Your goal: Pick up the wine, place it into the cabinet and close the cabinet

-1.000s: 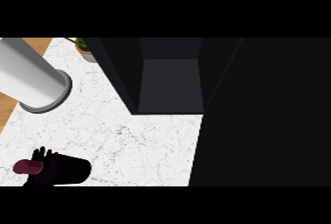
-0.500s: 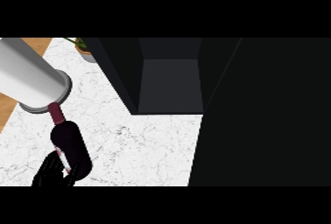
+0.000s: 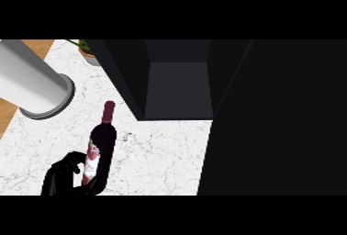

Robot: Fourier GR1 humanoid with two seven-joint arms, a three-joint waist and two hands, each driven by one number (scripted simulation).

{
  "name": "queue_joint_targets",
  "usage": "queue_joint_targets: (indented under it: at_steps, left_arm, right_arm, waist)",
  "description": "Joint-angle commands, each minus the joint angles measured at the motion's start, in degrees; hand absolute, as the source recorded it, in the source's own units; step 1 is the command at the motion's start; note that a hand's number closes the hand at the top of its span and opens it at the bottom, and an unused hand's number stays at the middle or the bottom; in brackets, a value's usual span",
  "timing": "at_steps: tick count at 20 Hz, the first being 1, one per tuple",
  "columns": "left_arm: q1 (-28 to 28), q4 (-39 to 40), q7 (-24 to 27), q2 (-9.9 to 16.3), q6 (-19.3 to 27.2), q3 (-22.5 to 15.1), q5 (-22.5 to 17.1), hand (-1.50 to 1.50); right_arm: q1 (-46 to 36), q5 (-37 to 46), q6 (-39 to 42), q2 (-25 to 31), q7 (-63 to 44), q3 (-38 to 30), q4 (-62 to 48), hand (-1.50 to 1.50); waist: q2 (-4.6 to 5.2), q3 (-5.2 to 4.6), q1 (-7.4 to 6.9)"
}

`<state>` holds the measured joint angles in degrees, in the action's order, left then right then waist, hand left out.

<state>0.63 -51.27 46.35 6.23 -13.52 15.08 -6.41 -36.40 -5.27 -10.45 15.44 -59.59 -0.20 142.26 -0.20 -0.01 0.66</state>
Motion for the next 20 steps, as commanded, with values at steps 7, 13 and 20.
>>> queue_joint_targets:
  at_steps: [7,13,20]
  left_arm:
    - [-12.1,-1.06,-1.49,-5.92,7.06,-7.76,6.71,1.5]
    - [-9.38,-11.14,-2.63,-6.2,12.23,-16.77,3.03,1.5]
    - [-10.27,-27.38,-18.16,-6.23,15.11,-25.67,-3.83,1.5]
  right_arm:
    - [2.95,-7.9,1.18,-0.07,-2.58,-2.8,6.05,-1.5]
    - [-1.21,-6.22,0.19,1.23,-5.21,-2.57,3.77,-1.5]
    - [-0.47,-7.75,-0.17,0.85,-5.0,-4.35,3.27,-1.5]
  waist:
    - [0.03,0.05,0.11]
    - [-0.1,0.01,-0.34]
    - [-0.35,0.06,-0.36]
